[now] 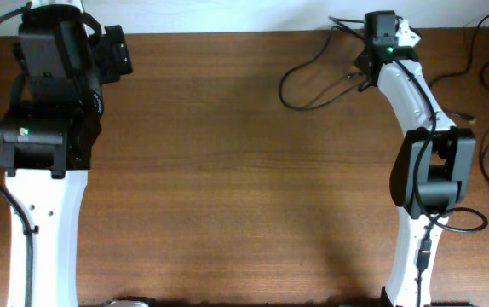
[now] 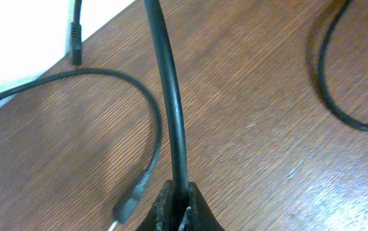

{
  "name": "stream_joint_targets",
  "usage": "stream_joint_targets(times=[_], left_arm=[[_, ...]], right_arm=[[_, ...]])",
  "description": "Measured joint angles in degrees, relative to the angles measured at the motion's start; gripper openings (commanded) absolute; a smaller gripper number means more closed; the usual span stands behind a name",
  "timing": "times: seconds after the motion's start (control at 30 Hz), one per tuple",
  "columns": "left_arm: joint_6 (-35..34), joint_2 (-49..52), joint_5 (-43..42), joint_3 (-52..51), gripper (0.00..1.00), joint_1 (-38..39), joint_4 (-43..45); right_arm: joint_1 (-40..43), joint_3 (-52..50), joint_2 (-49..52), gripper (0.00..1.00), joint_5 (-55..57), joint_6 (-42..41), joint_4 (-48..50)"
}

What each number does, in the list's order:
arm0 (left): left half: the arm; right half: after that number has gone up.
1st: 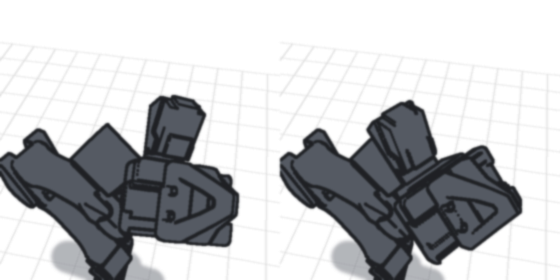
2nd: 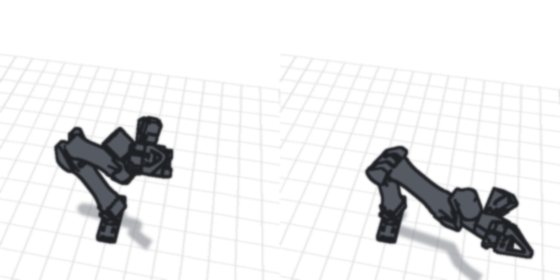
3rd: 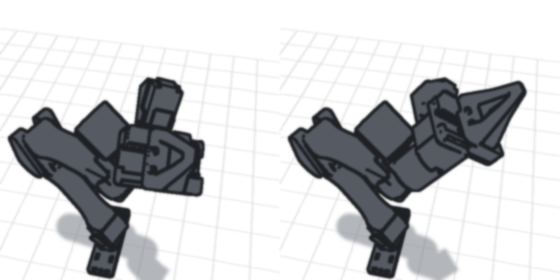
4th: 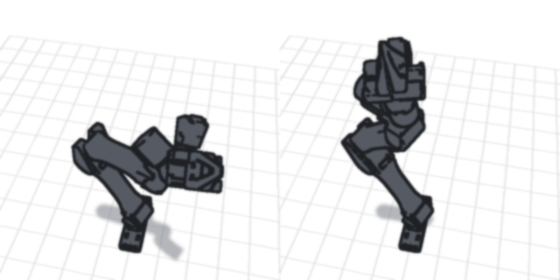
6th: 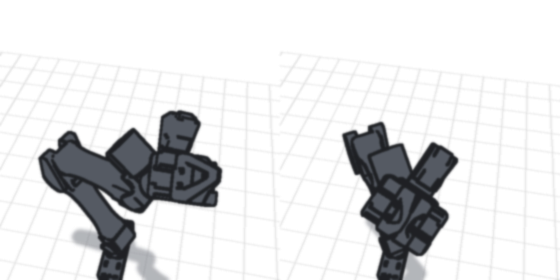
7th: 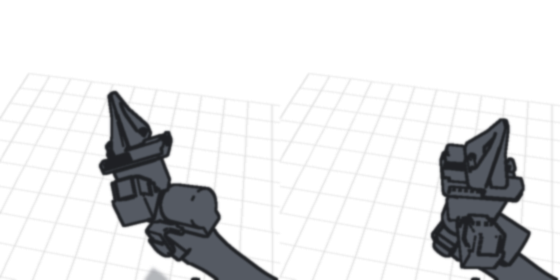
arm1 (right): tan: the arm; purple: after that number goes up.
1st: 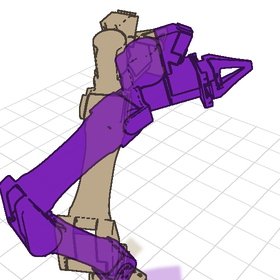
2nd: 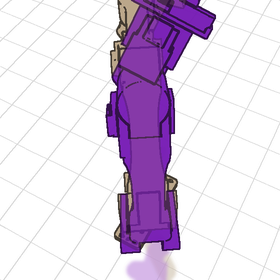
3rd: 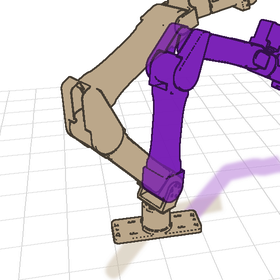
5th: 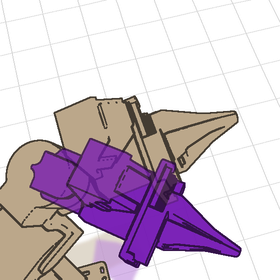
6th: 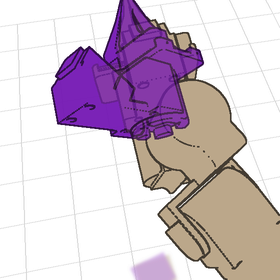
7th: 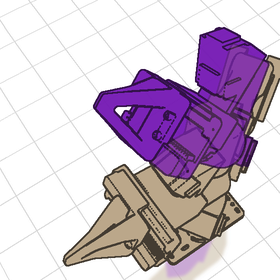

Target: Untangle cables

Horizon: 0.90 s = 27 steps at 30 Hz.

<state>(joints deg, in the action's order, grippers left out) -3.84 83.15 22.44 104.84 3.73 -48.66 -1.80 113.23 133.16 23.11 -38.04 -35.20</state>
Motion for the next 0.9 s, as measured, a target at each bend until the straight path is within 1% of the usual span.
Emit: stream_joint_targets(times=[0.03, 0.07, 0.1, 0.13, 0.17, 0.2, 0.27, 0.37, 0.4, 0.5, 0.57, 0.63, 0.67, 0.7, 0.73, 0.77, 0.8, 0.9], left_arm=[[0.00, 0.00, 0.00, 0.00, 0.99, 0.00, 0.00], [0.00, 0.00, 0.00, 0.00, 0.99, 0.00, 0.00], [0.00, 0.00, 0.00, 0.00, 0.99, 0.00, -0.02], [0.00, 0.00, 0.00, 0.00, 0.99, 0.00, -0.04], [0.00, 0.00, 0.00, 0.00, 0.99, 0.00, -0.02], [0.00, 0.00, 0.00, 0.00, 0.99, 0.00, -0.04], [0.00, 0.00, 0.00, 0.00, 0.99, 0.00, -0.04], [0.00, 0.04, 0.00, 0.00, 0.99, 0.00, -0.02], [0.00, 0.11, 0.00, 0.00, 0.99, 0.00, -0.02], [0.00, 1.53, 0.00, 0.00, 0.99, 0.00, -0.02], [0.00, 2.69, 0.00, 0.00, 0.99, 0.00, -0.02], [0.00, 4.04, -0.07, 0.00, 0.99, 0.00, 0.07], [0.00, 4.31, -0.33, 0.00, 0.99, 0.00, 0.44], [0.00, 4.31, -0.87, 0.00, 0.99, 0.00, 1.05], [0.00, 4.28, -1.09, 0.00, 0.99, 0.00, 1.27], [0.00, 4.28, -1.27, 0.00, 0.99, 0.00, 1.27], [0.00, 4.28, -1.29, 0.00, 0.99, 0.00, 1.25], [0.00, 4.28, -1.31, 0.00, 0.99, 0.00, 1.14]], right_arm=[[-0.42, 0.00, 0.00, 0.04, -0.02, 0.81, 0.15], [-0.44, 0.00, 0.07, 0.30, 0.02, 1.03, 0.31], [-0.37, 0.00, 0.20, 0.70, 0.15, 1.42, 0.74], [-0.11, 0.00, 0.66, 0.86, 0.24, 2.40, 1.01], [0.09, 0.00, 1.22, 0.90, 0.39, 2.38, 1.01], [0.39, 0.00, 2.29, 0.89, 0.39, 2.91, 0.98], [1.01, 0.00, 4.59, 0.79, 0.37, 3.39, 0.94], [1.20, 0.00, 5.22, 0.79, 0.33, 8.15, 1.18], [0.68, 0.02, 5.09, 0.82, -0.52, 15.26, 1.01], [-3.04, 0.02, 3.96, 0.82, -3.41, 27.02, 0.00], [-5.92, 0.04, 2.47, 0.82, -8.20, 30.84, -0.66], [-9.86, 0.22, 0.92, 0.82, -20.17, 33.90, -1.51], [-10.60, 0.22, 0.92, 0.81, -23.37, 34.34, -1.38], [-12.07, 0.22, 0.92, 0.59, -28.37, 36.04, -0.46], [-12.76, 0.22, 0.92, 0.43, -29.77, 37.07, 0.20], [-13.53, 0.22, 0.92, 0.43, -31.10, 38.29, 1.09], [-14.38, 0.22, 0.94, 0.50, -32.59, 39.15, 2.05], [-15.02, 0.22, 2.12, 0.49, -34.99, 41.05, 4.22]])
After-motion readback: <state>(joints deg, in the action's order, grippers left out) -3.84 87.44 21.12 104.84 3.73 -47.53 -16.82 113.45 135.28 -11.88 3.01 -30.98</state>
